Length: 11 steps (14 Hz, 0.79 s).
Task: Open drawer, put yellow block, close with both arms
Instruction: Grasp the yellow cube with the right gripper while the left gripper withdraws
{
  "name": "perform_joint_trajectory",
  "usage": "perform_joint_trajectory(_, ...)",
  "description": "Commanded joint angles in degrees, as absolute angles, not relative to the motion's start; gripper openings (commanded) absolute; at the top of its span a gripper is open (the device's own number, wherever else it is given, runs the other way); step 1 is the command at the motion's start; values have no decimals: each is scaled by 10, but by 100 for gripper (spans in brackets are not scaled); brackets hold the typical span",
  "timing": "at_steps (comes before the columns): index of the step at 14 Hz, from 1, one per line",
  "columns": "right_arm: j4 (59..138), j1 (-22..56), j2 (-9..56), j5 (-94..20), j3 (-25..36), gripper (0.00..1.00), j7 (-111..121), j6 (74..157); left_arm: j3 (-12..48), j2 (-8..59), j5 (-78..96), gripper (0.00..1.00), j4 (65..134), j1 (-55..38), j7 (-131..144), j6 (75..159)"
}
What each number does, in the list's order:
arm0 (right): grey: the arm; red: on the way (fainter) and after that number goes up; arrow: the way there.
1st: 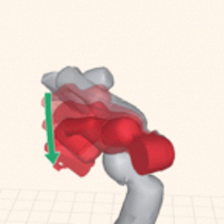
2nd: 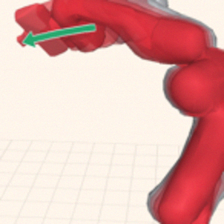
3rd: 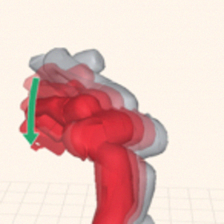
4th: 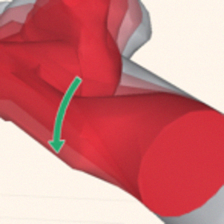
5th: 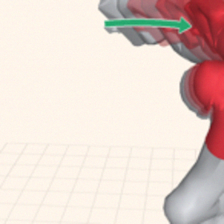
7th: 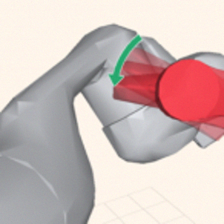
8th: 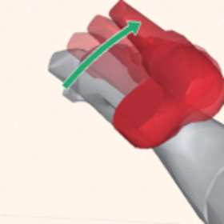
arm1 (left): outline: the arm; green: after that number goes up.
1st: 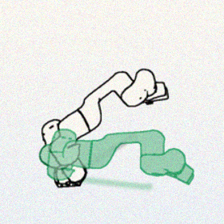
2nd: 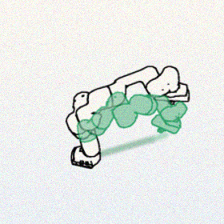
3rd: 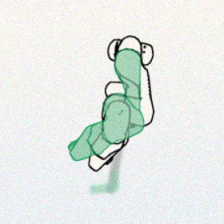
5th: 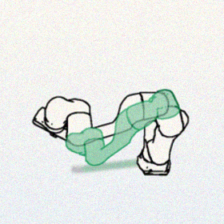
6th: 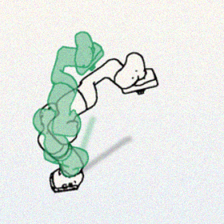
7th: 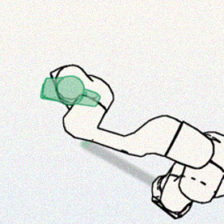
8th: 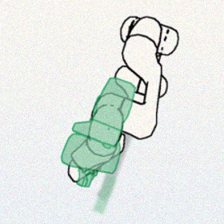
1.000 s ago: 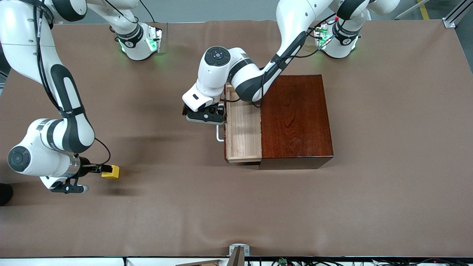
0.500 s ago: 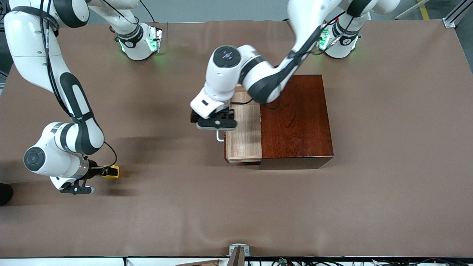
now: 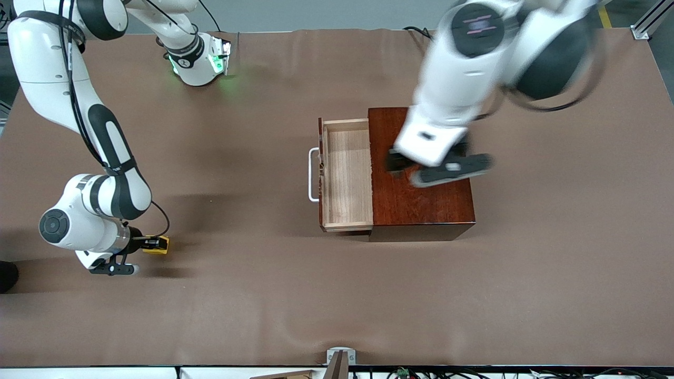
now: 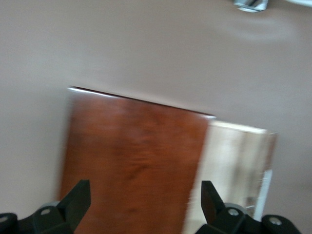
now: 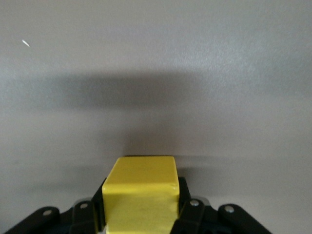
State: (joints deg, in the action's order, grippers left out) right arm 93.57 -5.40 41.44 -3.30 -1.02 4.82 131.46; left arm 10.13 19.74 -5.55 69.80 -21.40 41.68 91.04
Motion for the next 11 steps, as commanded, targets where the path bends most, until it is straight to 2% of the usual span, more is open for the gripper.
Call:
perform_joint_trajectory(1,947,-55,404,-40,-12,0,55,1314,110,147,-42,100,747,-145,336,884)
perform_joint_trajectory(5,941,-47,350,-40,-30,0,110,1259,111,89,14,100,833,-13,255,883)
perform_joint_trajectory(8,938,-48,316,-40,-57,0,215,1213,111,51,14,100,887,17,241,902)
perform_joint_trajectory(11,938,-49,291,-40,-114,0,346,1210,110,-6,14,100,967,36,154,939)
